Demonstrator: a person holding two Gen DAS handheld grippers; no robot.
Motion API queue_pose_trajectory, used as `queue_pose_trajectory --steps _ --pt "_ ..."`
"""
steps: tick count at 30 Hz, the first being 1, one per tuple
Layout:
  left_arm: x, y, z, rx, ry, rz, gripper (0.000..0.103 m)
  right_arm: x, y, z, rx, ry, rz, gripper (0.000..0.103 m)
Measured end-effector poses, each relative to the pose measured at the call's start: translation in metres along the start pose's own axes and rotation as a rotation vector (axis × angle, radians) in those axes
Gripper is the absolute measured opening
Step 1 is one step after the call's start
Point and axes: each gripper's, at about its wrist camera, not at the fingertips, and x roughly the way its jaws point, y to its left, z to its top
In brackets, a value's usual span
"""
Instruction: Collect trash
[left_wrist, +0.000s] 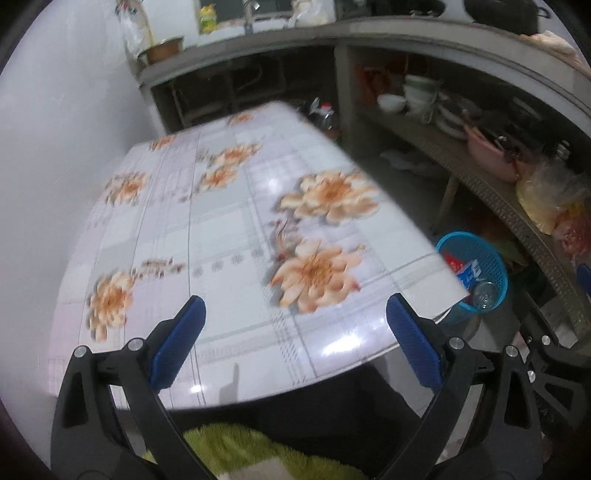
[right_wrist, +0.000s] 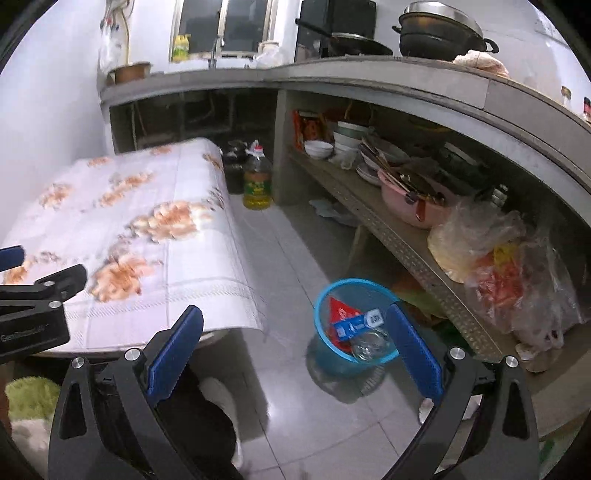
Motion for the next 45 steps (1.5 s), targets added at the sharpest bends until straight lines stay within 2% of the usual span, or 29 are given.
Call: queue_pose_trajectory --steps 5,13,45 --pt "0.004 0.004 -0.004 -0.027 0.032 0.028 0.094 0.012 -0.019 -0.003 0.067 0.076 -0.028 0.096" --pt "0.006 0.001 -0.001 -0.033 0.041 0.025 0.094 0.015 -0.041 -0.008 0.14 0.113 -0.084 0.096" --pt "0.005 -0.003 0.001 -0.021 0.044 0.026 0.094 0.016 -0.048 -0.003 0.135 0.112 -0.089 0.096"
